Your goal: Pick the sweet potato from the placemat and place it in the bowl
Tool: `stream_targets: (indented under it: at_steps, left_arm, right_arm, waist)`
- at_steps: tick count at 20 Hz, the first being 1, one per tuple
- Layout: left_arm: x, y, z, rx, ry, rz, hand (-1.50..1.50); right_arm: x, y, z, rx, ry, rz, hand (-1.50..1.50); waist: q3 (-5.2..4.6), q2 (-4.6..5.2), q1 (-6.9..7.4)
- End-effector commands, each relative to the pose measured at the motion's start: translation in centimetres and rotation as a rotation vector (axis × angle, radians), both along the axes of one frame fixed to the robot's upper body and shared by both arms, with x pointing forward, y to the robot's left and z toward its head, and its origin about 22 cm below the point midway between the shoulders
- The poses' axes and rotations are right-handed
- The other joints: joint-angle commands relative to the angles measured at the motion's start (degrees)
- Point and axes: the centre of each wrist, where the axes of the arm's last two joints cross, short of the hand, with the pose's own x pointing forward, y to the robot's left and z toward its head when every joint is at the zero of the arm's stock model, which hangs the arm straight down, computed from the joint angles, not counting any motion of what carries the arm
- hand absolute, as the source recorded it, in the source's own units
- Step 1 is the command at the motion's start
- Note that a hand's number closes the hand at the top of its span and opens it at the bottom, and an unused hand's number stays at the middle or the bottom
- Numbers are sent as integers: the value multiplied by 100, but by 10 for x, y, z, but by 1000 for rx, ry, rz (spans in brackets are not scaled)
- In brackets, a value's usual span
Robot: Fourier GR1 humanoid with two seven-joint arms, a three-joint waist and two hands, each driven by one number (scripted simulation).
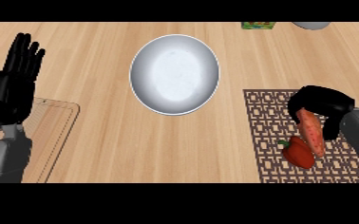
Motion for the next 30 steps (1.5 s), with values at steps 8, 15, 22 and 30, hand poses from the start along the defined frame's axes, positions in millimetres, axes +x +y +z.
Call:
stream_targets:
  at_steps: [8,15,22,30]
  left_arm:
    - [1,2,0,-12,-12,3,0]
    - [-1,4,-20,-10,1,26,0]
    - [1,11,4,1,12,28,0]
    - [-11,8,-8,8,13,40,0]
  right_arm:
    - [-17,-102,55,-145,-117,-726,150]
    - [-1,-103,99,-82,-338,-894,150]
    - [12,-89,178,191,-377,-732,150]
    - [4,-53,253,441,-389,-586,150]
  waist:
    - [31,23,0]
    - [27,1,-50]
    - [25,-54,-115]
    - [21,-94,-177]
